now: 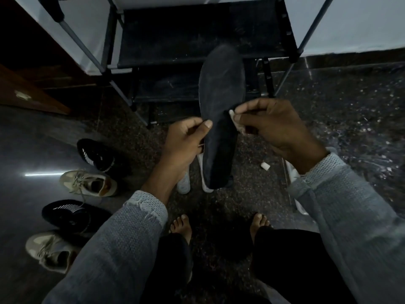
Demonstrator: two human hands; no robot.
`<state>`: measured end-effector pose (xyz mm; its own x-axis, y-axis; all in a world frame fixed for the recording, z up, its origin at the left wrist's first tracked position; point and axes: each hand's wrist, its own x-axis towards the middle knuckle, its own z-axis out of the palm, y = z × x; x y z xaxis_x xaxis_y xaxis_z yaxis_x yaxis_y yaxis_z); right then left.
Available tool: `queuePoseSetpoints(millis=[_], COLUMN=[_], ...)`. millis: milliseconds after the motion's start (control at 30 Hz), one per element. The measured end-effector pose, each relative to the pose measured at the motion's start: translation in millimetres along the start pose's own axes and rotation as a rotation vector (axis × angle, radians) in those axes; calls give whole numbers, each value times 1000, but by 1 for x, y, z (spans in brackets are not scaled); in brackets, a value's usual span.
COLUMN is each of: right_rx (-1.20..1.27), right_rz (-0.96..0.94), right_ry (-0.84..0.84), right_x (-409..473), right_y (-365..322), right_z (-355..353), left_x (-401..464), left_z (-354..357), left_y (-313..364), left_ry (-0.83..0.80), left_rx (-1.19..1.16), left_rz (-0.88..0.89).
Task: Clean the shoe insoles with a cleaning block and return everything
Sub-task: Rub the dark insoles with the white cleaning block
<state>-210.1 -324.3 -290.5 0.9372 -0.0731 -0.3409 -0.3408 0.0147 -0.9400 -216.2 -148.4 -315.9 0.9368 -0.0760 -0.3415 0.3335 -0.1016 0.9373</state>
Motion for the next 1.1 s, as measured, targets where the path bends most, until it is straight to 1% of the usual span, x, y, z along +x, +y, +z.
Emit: queuePoseSetpoints(millis=[167, 300, 400, 567, 700, 900, 1033, 1100], right_rx=[-68, -98, -115, -123, -131, -212, -151, -104], right_rz=[-22, 2, -1, -6, 43, 108, 129, 164], right_ry=[-4, -70, -72, -25, -3, 4, 56, 77], right_x=[-4, -9, -9, -4, 5, 27, 44, 54], right_y=[3, 6, 9, 12, 21, 42, 62, 74], right_z=[-12, -18, -21, -27, -39, -62, -77, -85], left_x=[6, 8, 10, 11, 13, 36, 57, 67], left_z=[9, 16, 21, 27, 30, 45, 64, 76], left_y=[-1, -1, -3, -8, -13, -33, -54, -69], left_ry=[66, 82, 88, 46, -9, -27, -52, -60], left_rx=[-211, -284, -305, -266, -173, -111, -131, -105], left_rz=[-83, -98, -110, -132, -144, -221, -257, -282])
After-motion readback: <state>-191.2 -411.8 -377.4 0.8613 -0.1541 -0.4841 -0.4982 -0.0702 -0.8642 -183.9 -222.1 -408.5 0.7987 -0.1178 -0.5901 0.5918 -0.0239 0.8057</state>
